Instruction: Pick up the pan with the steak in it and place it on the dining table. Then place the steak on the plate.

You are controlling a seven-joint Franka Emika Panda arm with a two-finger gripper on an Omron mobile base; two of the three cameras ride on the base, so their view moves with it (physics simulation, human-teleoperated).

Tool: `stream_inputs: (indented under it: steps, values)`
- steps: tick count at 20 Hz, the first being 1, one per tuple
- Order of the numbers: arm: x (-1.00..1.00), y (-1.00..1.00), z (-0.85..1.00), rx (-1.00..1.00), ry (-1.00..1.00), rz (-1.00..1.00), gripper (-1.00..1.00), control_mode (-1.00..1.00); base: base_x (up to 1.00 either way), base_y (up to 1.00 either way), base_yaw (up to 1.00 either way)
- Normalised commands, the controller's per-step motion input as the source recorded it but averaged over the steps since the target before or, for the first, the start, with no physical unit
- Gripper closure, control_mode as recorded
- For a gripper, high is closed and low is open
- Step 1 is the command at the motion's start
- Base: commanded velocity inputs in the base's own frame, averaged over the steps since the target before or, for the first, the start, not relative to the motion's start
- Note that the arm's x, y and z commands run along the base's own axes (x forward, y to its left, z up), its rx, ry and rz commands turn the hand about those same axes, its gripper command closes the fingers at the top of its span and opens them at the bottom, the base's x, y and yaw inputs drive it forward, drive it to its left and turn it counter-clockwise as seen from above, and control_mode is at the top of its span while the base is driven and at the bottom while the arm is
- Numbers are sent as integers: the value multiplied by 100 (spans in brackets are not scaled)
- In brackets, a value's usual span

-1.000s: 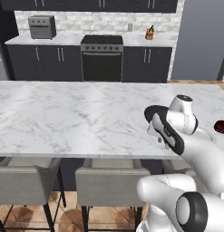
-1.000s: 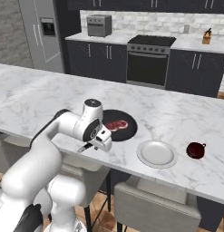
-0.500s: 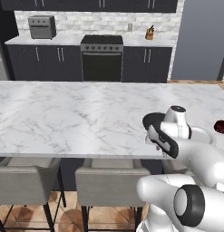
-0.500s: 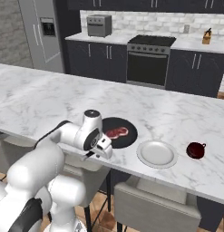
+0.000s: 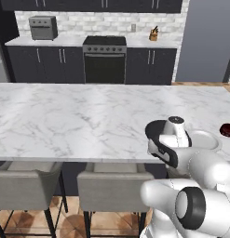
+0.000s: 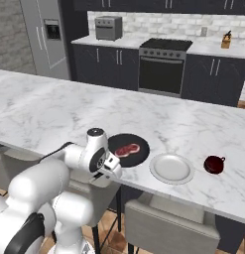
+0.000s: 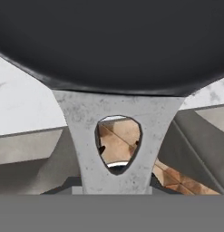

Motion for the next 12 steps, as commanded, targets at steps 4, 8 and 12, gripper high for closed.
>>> stream_inputs:
  steps: [4,8,12]
  values:
    - [0,0,-28,-4,1,0,100,-100,0,0,0]
    - [0,0,-20,-1,4,0,100,-100,0,0,0]
    - [0,0,-1,0,3,0,100,-100,0,0,0]
